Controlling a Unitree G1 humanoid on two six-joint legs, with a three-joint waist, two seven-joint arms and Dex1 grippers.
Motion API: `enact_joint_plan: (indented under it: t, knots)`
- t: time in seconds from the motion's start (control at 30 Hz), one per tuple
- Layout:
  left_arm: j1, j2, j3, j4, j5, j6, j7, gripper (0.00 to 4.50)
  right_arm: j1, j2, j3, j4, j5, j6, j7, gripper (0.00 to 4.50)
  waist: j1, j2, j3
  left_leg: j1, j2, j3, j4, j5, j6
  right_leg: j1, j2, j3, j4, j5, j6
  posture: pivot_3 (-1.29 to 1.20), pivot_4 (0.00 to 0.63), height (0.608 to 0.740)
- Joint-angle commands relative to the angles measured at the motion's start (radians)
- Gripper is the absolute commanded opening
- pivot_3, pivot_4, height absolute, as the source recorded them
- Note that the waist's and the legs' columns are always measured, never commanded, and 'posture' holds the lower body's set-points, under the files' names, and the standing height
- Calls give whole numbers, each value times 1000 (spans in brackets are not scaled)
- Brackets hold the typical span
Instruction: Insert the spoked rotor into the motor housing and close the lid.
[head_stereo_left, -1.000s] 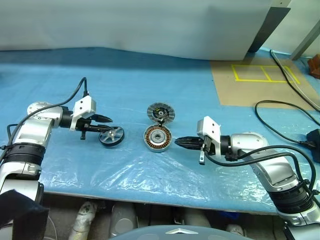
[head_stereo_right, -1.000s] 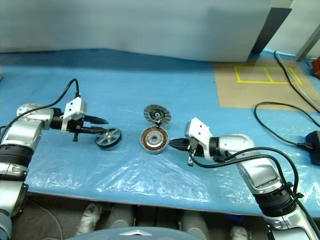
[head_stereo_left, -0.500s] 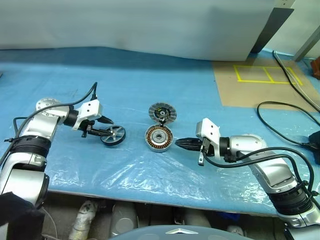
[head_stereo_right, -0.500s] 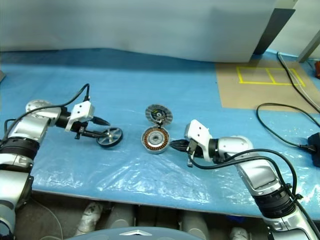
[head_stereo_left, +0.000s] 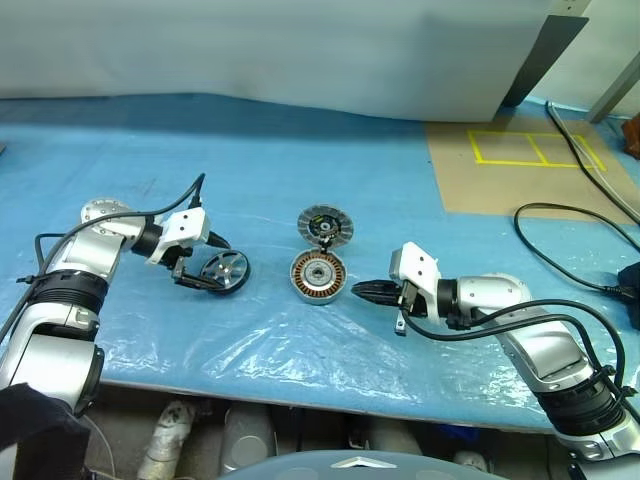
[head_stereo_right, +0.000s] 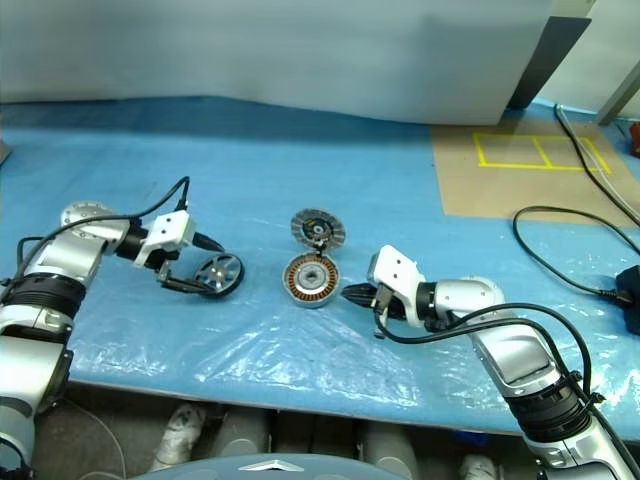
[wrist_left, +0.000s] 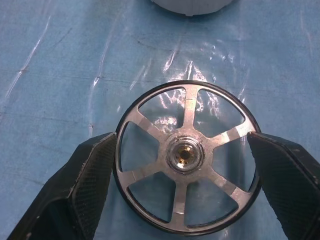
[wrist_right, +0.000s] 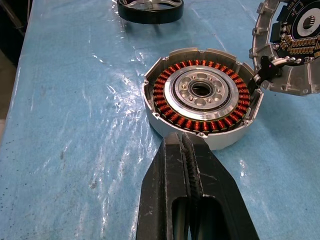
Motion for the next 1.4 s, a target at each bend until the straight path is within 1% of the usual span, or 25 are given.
enact_joint_plan:
  t: [0.03, 0.13, 0.2, 0.47, 0.6, 0.8, 1.07, 1.17, 1.27, 1.33, 1.4]
  knots:
    - [-34, 0, 13, -2, -11, 0, 3, 4389, 8, -4, -8, -33, 2, -12, -8, 0, 0, 0, 0, 0, 0, 0, 0, 0, 0, 0, 0, 0, 0, 0, 0, 0, 150, 740]
    - [-33, 0, 9, 7, -4, -9, -2, 3818, 8, -3, -5, -35, 1, -10, -14, 0, -1, 0, 0, 0, 0, 0, 0, 0, 0, 0, 0, 0, 0, 0, 0, 0, 150, 740]
    - [-29, -1, 4, 9, 3, -20, 4, 3208, 7, -3, -1, -34, -4, -11, -17, 0, -1, 0, 0, 0, 0, 0, 0, 0, 0, 0, 0, 0, 0, 0, 1, 0, 150, 740]
    - [-22, 18, 12, -7, -1, -13, -15, 3208, 2, -4, -2, -33, -4, -5, -19, 0, 0, 0, 0, 0, 0, 0, 0, 0, 0, 0, 0, 0, 0, 0, 0, 0, 150, 740]
    - [10, 27, -1, -20, 8, -26, -25, 3208, -4, 1, 5, -28, -10, -5, -22, 0, -1, 0, 0, 0, 0, 0, 0, 0, 0, 0, 0, 0, 0, 0, 0, 0, 150, 740]
    - [51, 25, -20, -45, 31, -53, -6, 3208, -3, -3, 6, -27, -17, -7, -20, 0, 0, 0, 0, 0, 0, 0, 0, 0, 0, 0, 0, 0, 0, 0, 0, 0, 150, 740]
    - [62, 16, -28, -42, 40, -64, -3, 3208, 3, -8, 0, -30, -24, -8, -22, 0, 0, 0, 0, 0, 0, 0, 0, 0, 0, 0, 0, 0, 0, 0, 0, 0, 150, 740]
    - [74, 13, -35, -47, 41, -77, -8, 2628, 4, -7, 0, -30, -28, -7, -26, 0, 0, 1, 0, 1, 0, 0, 0, 0, 0, 0, 0, 0, 0, 0, 0, 0, 150, 740]
    - [87, 5, -32, -64, 50, -84, 27, 1806, 5, -7, 0, -35, -28, -4, -27, 0, 0, 4, -1, 1, -1, 0, -1, 0, 0, 0, -1, 0, 0, 0, 0, 0, 150, 740]
    - [95, 4, -32, -88, 34, -64, 7, 1806, 4, -5, -3, -37, -24, 0, -26, 0, 2, 6, -2, 2, -4, 0, -1, 0, 0, 1, -5, 0, 0, 0, 0, 0, 150, 740]
    - [103, 6, -32, -108, 22, -43, -4, 1483, 3, -3, -5, -38, -21, 2, -26, 0, 2, 6, -1, 3, -7, 0, -1, 0, 0, 1, -7, 0, 0, 0, 1, 0, 150, 740]
